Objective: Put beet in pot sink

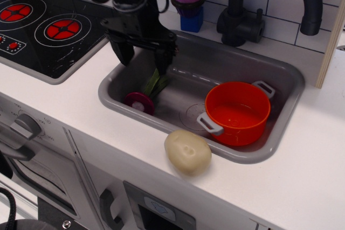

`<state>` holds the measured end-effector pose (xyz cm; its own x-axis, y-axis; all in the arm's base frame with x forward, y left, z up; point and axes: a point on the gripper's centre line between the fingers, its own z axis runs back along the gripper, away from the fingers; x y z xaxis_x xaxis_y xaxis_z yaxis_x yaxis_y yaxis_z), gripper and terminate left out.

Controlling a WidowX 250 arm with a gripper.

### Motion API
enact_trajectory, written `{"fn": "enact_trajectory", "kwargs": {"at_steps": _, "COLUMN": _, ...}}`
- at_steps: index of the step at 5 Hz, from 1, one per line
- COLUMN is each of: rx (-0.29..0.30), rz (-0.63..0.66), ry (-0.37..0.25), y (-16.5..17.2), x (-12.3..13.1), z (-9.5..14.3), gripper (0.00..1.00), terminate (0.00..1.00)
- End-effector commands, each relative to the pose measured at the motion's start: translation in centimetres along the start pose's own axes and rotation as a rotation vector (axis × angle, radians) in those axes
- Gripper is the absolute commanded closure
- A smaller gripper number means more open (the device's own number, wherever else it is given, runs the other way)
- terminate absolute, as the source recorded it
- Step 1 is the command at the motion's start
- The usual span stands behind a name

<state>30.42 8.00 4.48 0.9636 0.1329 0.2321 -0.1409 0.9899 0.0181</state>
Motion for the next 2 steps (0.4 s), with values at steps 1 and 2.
{"fn": "enact_trajectory", "kwargs": {"at_steps": 1, "rx": 0.017, "rz": 0.006, "ry": -0.015, "y": -1.0, "x": 0.6, "z": -1.2, "gripper": 0.0, "terminate": 0.0}}
{"fn": "enact_trajectory", "kwargs": {"at_steps": 2, "rx": 0.046, "rz": 0.023, "ry": -0.013, "y": -1.1, "x": 0.9, "z": -2.8, "gripper": 0.0, "terminate": 0.0}}
